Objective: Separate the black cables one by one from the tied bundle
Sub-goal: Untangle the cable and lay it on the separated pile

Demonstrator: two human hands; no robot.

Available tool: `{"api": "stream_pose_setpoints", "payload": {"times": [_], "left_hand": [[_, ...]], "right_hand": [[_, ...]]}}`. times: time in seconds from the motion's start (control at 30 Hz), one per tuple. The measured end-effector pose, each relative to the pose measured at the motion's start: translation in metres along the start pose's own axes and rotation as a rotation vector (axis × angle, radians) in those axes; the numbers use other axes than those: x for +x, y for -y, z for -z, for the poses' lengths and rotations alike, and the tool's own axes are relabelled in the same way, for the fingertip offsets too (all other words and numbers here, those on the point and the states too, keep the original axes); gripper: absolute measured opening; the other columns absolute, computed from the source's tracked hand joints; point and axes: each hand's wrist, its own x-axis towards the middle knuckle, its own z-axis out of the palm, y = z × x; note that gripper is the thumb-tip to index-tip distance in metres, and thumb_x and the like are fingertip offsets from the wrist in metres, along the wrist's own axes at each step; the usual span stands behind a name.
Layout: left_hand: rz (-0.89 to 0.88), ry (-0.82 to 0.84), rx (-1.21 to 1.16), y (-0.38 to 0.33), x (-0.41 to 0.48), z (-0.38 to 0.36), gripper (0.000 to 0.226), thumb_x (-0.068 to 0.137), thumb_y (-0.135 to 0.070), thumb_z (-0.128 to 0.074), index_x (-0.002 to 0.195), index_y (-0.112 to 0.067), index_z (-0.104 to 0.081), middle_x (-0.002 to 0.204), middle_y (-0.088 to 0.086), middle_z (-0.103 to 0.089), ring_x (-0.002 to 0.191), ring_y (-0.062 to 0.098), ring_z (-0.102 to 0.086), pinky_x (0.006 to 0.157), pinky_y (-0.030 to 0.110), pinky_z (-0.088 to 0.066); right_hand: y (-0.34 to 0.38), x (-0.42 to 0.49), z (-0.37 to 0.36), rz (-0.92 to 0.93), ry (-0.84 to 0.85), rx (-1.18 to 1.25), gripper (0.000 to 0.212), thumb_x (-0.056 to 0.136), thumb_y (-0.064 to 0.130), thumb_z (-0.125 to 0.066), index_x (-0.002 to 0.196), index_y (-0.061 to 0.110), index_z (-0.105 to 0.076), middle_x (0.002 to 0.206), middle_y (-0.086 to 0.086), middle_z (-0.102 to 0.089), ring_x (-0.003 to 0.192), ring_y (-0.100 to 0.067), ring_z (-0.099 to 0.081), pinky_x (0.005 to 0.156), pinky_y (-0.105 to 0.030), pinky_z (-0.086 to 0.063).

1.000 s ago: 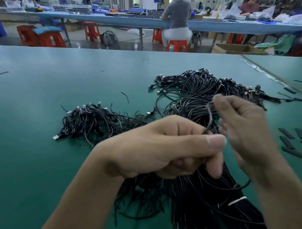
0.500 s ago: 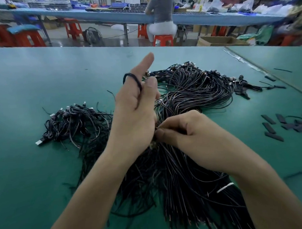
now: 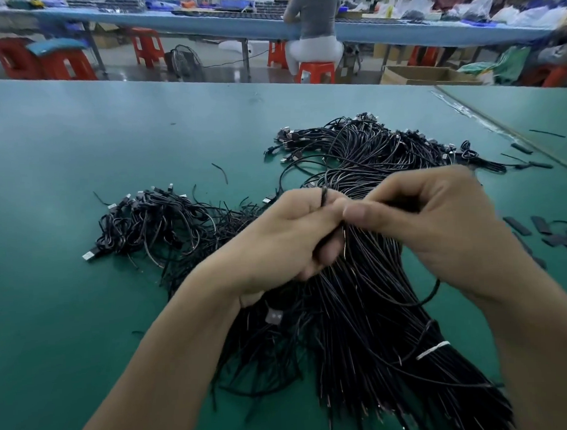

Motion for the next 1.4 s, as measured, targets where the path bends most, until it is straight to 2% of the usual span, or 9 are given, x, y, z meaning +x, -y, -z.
{"api": "stream_pose_setpoints", "payload": {"times": [0.13, 0.3, 0.5, 0.63, 0.83, 0.97, 1.07, 1.23, 1.4], "left_hand": [[0.032, 0.185, -0.178, -0.006, -0.005, 0.004, 0.057, 0.1, -0.057, -0.034, 0.074, -0.017, -0.067, 0.048, -0.009, -0.029, 0.035, 0.004, -0.024, 0.037, 0.012, -0.024], [-0.049, 0.344, -0.564, -0.014, -0.006, 0.007, 0.047, 0.101, -0.043, -0.036, 0.068, -0.018, -0.06, 0.045, -0.012, -0.035, 0.032, -0.001, -0.032, 0.033, 0.014, -0.022], [-0.26, -0.082, -0.997, -0.017, 0.004, 0.008, 0.043, 0.105, -0.031, -0.036, 0.104, -0.003, -0.07, 0.079, 0.002, -0.072, 0.071, 0.012, -0.072, 0.058, 0.021, -0.058], [-0.298, -0.461, -0.551, -0.003, 0.011, 0.014, 0.037, 0.108, -0.027, -0.035, 0.106, -0.009, -0.066, 0.095, 0.004, -0.076, 0.097, 0.021, -0.073, 0.084, 0.035, -0.06], [0.008, -0.237, 0.081, 0.003, 0.007, -0.005, 0.048, 0.108, -0.031, -0.039, 0.07, -0.013, -0.063, 0.054, 0.001, -0.065, 0.043, 0.014, -0.061, 0.04, 0.019, -0.045], [0.031, -0.021, -0.157, -0.001, 0.003, -0.003, 0.057, 0.105, -0.049, -0.037, 0.061, -0.022, -0.063, 0.042, -0.01, -0.038, 0.031, 0.005, -0.031, 0.034, 0.014, -0.024], [0.131, 0.228, -0.429, -0.006, -0.001, 0.008, 0.049, 0.097, -0.052, -0.042, 0.062, -0.02, -0.057, 0.04, -0.013, -0.03, 0.029, -0.001, -0.025, 0.032, 0.014, -0.018], [0.093, 0.492, -0.906, -0.01, -0.004, 0.015, 0.039, 0.094, -0.039, -0.045, 0.073, -0.011, -0.059, 0.041, -0.01, -0.024, 0.03, 0.003, -0.022, 0.032, 0.014, -0.017], [-0.126, 0.04, -1.199, -0.008, 0.007, 0.015, 0.042, 0.103, -0.032, -0.041, 0.103, 0.0, -0.068, 0.065, 0.003, -0.068, 0.055, 0.009, -0.066, 0.05, 0.015, -0.052]], "right_hand": [[0.003, 0.001, -0.008, 0.076, -0.167, 0.116, 0.016, 0.073, 0.034, -0.079, 0.071, 0.018, -0.074, 0.066, -0.008, -0.07, 0.058, -0.014, -0.056, 0.053, -0.036, -0.046], [0.001, 0.0, -0.025, -0.053, -0.094, 0.327, 0.023, 0.086, 0.04, -0.069, 0.069, 0.025, -0.072, 0.055, -0.003, -0.048, 0.052, -0.021, -0.036, 0.047, -0.03, -0.024], [-0.002, -0.003, -0.037, -0.075, 0.187, -0.19, 0.026, 0.099, 0.031, -0.058, 0.075, 0.032, -0.068, 0.051, 0.004, -0.047, 0.046, -0.007, -0.036, 0.045, -0.03, -0.033], [0.008, -0.006, -0.035, -0.013, 0.213, -0.324, 0.02, 0.095, 0.037, -0.061, 0.084, 0.023, -0.071, 0.055, 0.003, -0.054, 0.047, -0.005, -0.043, 0.047, -0.017, -0.032], [0.003, -0.001, -0.01, 0.039, -0.05, -0.172, 0.018, 0.082, 0.036, -0.076, 0.07, 0.024, -0.073, 0.047, 0.017, -0.053, 0.042, -0.002, -0.037, 0.044, -0.011, -0.027], [-0.001, 0.001, -0.011, 0.022, -0.163, 0.057, 0.021, 0.078, 0.037, -0.075, 0.072, 0.018, -0.073, 0.061, -0.01, -0.065, 0.056, -0.012, -0.047, 0.05, -0.034, -0.037], [-0.003, 0.002, -0.018, -0.037, -0.15, 0.144, 0.029, 0.079, 0.042, -0.076, 0.072, 0.015, -0.071, 0.058, -0.021, -0.046, 0.05, -0.01, -0.035, 0.045, -0.026, -0.026], [-0.003, 0.002, -0.029, -0.121, -0.096, 0.226, 0.031, 0.089, 0.045, -0.063, 0.064, 0.028, -0.066, 0.052, 0.004, -0.034, 0.048, -0.011, -0.027, 0.042, -0.031, -0.018], [-0.006, -0.002, -0.034, -0.156, 0.135, -0.19, 0.021, 0.097, 0.037, -0.058, 0.086, 0.028, -0.074, 0.049, 0.005, -0.046, 0.044, -0.007, -0.036, 0.046, -0.025, -0.03]]}}
